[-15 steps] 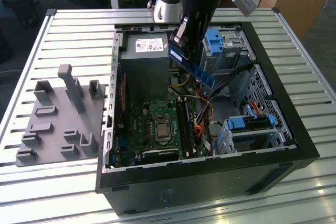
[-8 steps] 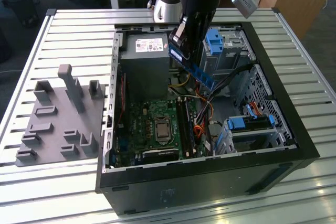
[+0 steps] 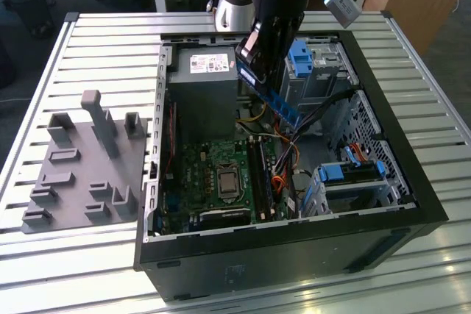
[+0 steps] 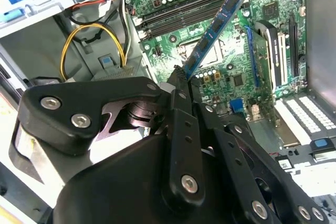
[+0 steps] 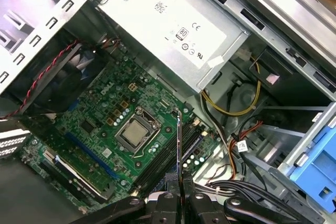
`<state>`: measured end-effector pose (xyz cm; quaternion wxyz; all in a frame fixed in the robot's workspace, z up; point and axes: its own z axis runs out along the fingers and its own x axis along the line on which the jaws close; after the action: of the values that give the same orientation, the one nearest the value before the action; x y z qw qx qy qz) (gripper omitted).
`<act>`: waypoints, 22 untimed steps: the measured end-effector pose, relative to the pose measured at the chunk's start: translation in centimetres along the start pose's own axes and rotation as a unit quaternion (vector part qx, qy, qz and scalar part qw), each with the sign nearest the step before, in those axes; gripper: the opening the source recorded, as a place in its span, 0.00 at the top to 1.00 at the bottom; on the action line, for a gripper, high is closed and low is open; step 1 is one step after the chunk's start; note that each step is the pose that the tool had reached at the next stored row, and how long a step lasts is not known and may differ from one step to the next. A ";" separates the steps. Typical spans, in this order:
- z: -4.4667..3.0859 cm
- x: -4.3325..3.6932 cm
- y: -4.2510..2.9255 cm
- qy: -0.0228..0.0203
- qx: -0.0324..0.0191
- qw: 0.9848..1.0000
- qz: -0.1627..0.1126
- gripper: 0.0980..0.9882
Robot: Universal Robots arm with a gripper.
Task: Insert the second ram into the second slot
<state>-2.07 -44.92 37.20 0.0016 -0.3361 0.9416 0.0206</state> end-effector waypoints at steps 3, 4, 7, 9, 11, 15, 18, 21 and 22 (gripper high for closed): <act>0.00 0.00 0.00 0.000 0.000 1.000 0.009 0.96; 0.00 0.00 0.00 0.000 0.000 1.000 0.012 0.96; 0.00 0.00 0.00 -0.001 0.000 1.000 0.020 0.96; 0.00 0.00 0.00 -0.001 0.000 1.000 0.024 0.96; 0.00 0.00 0.00 -0.001 0.000 1.000 0.029 0.96; 0.00 0.00 0.00 -0.002 0.001 0.999 0.041 0.96; 0.00 0.00 0.00 -0.002 0.001 0.999 0.051 0.96; 0.00 0.00 0.00 -0.002 0.001 0.998 0.060 0.96; 0.00 0.00 0.00 -0.002 0.001 0.998 0.063 0.96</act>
<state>-2.07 -44.92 37.20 0.0029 -0.2764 0.9608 0.0205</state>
